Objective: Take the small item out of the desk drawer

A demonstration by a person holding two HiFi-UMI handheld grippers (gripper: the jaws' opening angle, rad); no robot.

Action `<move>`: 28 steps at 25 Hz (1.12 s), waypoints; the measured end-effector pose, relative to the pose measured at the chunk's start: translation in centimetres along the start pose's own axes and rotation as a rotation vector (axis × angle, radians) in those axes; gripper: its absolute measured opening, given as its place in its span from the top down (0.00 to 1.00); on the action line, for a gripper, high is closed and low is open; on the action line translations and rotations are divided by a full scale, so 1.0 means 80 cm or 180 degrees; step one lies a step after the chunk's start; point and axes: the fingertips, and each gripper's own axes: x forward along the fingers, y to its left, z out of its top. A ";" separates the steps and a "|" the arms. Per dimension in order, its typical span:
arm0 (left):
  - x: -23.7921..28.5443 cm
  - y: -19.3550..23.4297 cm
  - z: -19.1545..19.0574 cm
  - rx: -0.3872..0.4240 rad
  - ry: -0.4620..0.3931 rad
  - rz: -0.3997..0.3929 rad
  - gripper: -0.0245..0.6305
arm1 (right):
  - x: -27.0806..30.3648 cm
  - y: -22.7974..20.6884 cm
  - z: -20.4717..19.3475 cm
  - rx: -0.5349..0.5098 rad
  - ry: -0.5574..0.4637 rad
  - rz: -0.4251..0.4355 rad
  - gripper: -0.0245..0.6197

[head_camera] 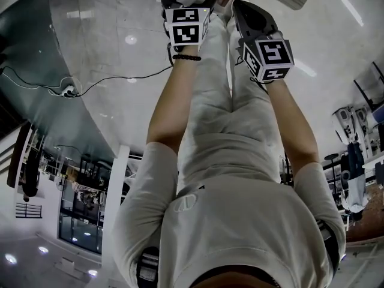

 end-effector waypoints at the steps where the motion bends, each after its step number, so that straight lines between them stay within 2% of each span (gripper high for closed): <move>1: 0.001 0.000 -0.001 0.0028 0.0030 0.0015 0.23 | 0.001 0.000 0.000 0.0005 0.0000 0.0005 0.96; 5: 0.000 -0.001 0.008 0.0227 0.0117 0.0082 0.23 | -0.002 -0.005 0.000 0.0026 0.0004 0.0019 0.96; 9: 0.010 -0.005 0.011 0.0286 0.0212 0.0059 0.23 | -0.002 -0.012 -0.006 0.0064 0.0023 0.0007 0.96; 17: 0.028 -0.007 -0.002 0.0458 0.0564 0.0154 0.24 | 0.006 -0.014 -0.010 0.0098 0.0057 0.0047 0.96; 22: 0.038 0.001 -0.011 0.0542 0.0806 0.0292 0.27 | 0.011 -0.019 -0.012 0.0138 0.0067 0.0044 0.96; 28: 0.044 0.002 -0.033 0.0977 0.1176 0.0447 0.28 | 0.009 -0.018 -0.012 0.0154 0.0070 0.0076 0.96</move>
